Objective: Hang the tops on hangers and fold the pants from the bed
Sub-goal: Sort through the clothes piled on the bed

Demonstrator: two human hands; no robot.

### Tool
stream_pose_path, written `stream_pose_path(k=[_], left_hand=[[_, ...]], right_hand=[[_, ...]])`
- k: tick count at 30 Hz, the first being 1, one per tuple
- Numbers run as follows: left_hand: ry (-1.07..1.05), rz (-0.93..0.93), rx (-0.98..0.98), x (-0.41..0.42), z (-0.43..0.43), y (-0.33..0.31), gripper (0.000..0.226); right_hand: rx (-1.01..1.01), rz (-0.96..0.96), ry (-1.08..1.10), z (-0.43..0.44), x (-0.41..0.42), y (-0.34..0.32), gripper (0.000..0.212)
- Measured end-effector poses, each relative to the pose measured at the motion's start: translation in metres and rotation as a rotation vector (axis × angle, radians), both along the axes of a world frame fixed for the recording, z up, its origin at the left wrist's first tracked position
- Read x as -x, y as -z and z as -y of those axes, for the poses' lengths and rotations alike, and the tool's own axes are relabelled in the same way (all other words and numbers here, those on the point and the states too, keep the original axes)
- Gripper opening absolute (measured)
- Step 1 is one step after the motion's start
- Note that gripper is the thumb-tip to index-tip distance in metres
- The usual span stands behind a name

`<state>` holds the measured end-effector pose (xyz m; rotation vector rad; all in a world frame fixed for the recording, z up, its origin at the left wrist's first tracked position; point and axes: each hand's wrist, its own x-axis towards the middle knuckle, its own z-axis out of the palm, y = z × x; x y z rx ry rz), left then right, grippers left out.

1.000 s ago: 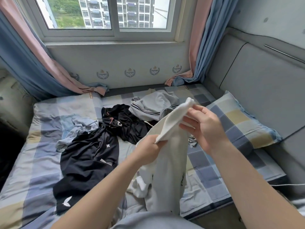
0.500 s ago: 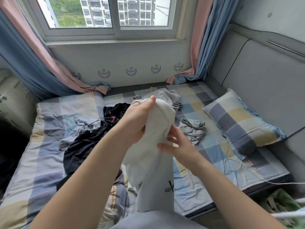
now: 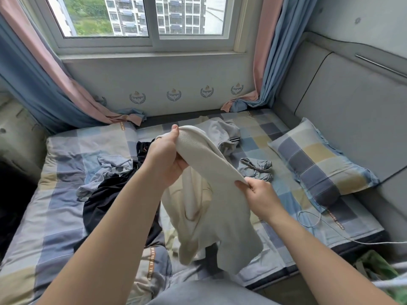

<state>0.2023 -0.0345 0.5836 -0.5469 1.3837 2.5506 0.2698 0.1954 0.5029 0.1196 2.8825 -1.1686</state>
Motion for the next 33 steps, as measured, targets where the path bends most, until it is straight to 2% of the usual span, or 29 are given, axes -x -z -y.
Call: stream_pose_path(k=[2,5,8,12,14,16,17,18,20,23,27,33], left_hand=[[0.004,-0.019,-0.045,0.003,-0.002,0.005,0.034],[0.135,-0.074,0.058,0.000,-0.012,0.018,0.036],[0.479,-0.130,0.266,-0.018,-0.025,0.037,0.036],[0.886,-0.308,0.442,-0.045,-0.048,0.062,0.052],[0.891,-0.398,0.576,-0.049,-0.059,0.074,0.045],[0.753,-0.455,0.811,-0.045,-0.065,0.084,0.012],[0.670,-0.457,0.891,-0.042,-0.064,0.085,0.015],[0.603,-0.456,0.918,-0.040,-0.063,0.087,0.028],[0.494,-0.443,0.794,-0.035,-0.059,0.083,0.037],[0.391,-0.423,0.587,-0.027,-0.050,0.065,0.028],[0.341,-0.354,0.465,-0.020,-0.044,0.041,0.021],[0.292,-0.313,0.280,-0.029,-0.051,0.008,0.022]], right_hand=[[0.053,-0.053,-0.020,-0.003,0.003,-0.015,0.047],[0.371,-0.073,0.038,-0.003,0.009,-0.040,0.051],[0.643,-0.100,0.180,-0.001,0.020,-0.071,0.041],[0.798,-0.126,0.218,0.005,0.033,-0.097,0.033],[0.822,-0.151,0.206,0.010,0.036,-0.100,0.032],[0.859,-0.175,0.195,0.014,0.037,-0.100,0.034],[0.879,-0.176,0.181,0.015,0.036,-0.101,0.035],[0.900,-0.170,0.168,0.014,0.036,-0.100,0.034],[0.919,-0.148,0.156,0.011,0.035,-0.096,0.028],[0.846,-0.134,0.190,0.001,0.029,-0.082,0.015],[0.763,-0.079,0.171,-0.002,0.011,-0.061,0.008],[0.685,0.140,-0.049,0.019,-0.012,-0.021,0.037]])
